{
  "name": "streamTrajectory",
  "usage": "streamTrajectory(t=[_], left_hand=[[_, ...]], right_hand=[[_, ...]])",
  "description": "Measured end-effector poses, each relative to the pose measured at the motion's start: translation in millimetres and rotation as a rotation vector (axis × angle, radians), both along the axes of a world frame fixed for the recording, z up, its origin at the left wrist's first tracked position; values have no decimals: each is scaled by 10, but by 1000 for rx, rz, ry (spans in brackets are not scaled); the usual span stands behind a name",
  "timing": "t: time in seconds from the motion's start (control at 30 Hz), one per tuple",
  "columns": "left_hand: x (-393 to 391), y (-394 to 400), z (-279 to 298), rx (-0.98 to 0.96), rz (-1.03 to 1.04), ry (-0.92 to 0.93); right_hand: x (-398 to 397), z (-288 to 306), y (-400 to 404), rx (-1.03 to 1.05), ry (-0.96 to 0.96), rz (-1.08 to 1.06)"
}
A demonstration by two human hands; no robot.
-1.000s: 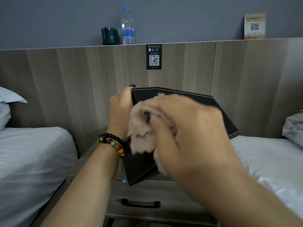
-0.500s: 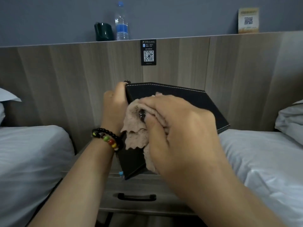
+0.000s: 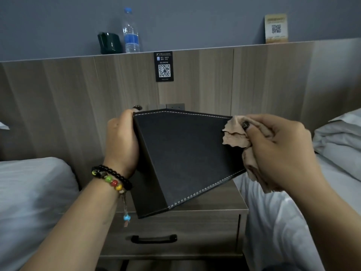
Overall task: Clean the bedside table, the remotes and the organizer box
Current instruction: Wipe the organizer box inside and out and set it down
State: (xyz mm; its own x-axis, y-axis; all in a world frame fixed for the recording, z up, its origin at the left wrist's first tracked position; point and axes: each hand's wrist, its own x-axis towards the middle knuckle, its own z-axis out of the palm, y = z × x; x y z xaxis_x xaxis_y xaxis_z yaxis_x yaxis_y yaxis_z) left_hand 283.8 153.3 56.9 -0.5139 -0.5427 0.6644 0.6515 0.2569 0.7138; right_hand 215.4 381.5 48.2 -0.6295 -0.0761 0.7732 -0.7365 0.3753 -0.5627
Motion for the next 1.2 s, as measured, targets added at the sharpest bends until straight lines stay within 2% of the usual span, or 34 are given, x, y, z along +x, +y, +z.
streamTrajectory(t=[0.1, 0.2, 0.33, 0.37, 0.43, 0.47, 0.53, 0.6, 0.67, 0.73, 0.87, 0.93, 1.03, 1.13, 1.2], left_hand=[[73, 80, -74, -114, -51, 19], [137, 166, -209, -295, -34, 56], [243, 352, -370, -252, -87, 85], [281, 385, -424, -264, -72, 107], [352, 426, -548, -405, 111, 131], [380, 460, -596, -450, 164, 148], [443, 601, -683, -464, 105, 234], [479, 740, -731, -536, 137, 276], [469, 752, -852, -604, 177, 257], [444, 697, -1016, -594, 231, 193], [427, 559, -1285, -593, 335, 170], [457, 460, -1279, -561, 384, 98], [470, 302, -1263, -383, 380, -92], [327, 115, -1119, -52, 200, -274], [368, -174, -1287, 114, -65, -407]], right_hand=[[37, 16, -9, 16, 30, 11], [204, 8, -33, 118, 159, -8], [506, -55, -43, 210, 343, 75], [549, -94, -15, 216, 379, 93], [600, -213, 91, 194, 378, 131], [608, -286, 163, 184, 362, 151], [602, -457, 308, 153, 277, 172], [560, -594, 409, 63, 84, 180], [461, -721, 444, 50, -60, 104], [332, -868, 430, 60, -204, 81], [292, -1095, 288, -90, -387, 222], [324, -1122, 202, -141, -376, 247], [316, -1184, 108, -87, -286, 182], [377, -1225, -22, -19, -259, 176], [425, -1183, -76, 63, -188, 200]])
